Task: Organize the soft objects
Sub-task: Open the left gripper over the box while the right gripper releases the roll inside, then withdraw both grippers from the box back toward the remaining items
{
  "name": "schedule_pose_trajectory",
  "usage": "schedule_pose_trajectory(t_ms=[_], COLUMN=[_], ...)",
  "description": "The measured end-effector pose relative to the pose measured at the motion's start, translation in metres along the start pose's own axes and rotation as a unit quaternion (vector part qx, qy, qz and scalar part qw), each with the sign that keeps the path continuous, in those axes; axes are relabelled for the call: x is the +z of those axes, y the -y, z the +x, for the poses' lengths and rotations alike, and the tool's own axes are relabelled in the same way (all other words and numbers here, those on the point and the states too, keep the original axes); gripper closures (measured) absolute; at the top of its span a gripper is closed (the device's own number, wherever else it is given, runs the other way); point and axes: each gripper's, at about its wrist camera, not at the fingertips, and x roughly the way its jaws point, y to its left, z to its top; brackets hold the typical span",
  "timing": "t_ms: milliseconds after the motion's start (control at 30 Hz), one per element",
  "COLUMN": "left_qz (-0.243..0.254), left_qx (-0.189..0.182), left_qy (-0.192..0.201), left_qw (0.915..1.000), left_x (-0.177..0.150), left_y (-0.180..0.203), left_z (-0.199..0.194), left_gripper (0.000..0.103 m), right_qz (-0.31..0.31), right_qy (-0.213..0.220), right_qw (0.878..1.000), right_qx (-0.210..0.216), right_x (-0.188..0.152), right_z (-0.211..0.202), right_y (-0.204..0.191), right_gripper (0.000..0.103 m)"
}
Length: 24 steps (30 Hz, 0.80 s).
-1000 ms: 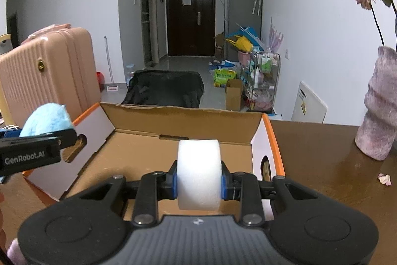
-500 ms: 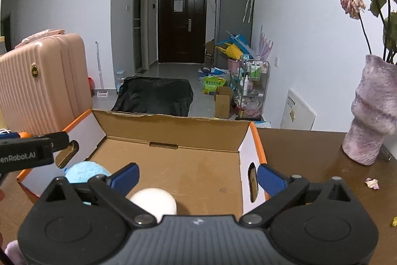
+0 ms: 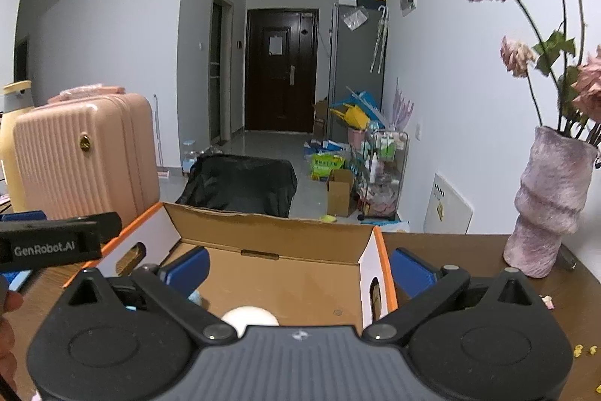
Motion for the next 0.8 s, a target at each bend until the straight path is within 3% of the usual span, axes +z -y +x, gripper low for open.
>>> schedule_pose_trajectory(t_ms=[800], left_qz=[0.012], left_qx=[-0.025], left_qy=[0.023], left_qw=[0.9993], left_x=[-0.026], left_y=[-0.009], left_z=[-0.093], left_gripper=[0.0], right_qz=[0.009], right_qy=[0.038], right_qw=[0.999], right_qx=[0.002], right_x=[-0.029], right_z=[-0.099], right_y=[0.007], right_gripper=[0.0])
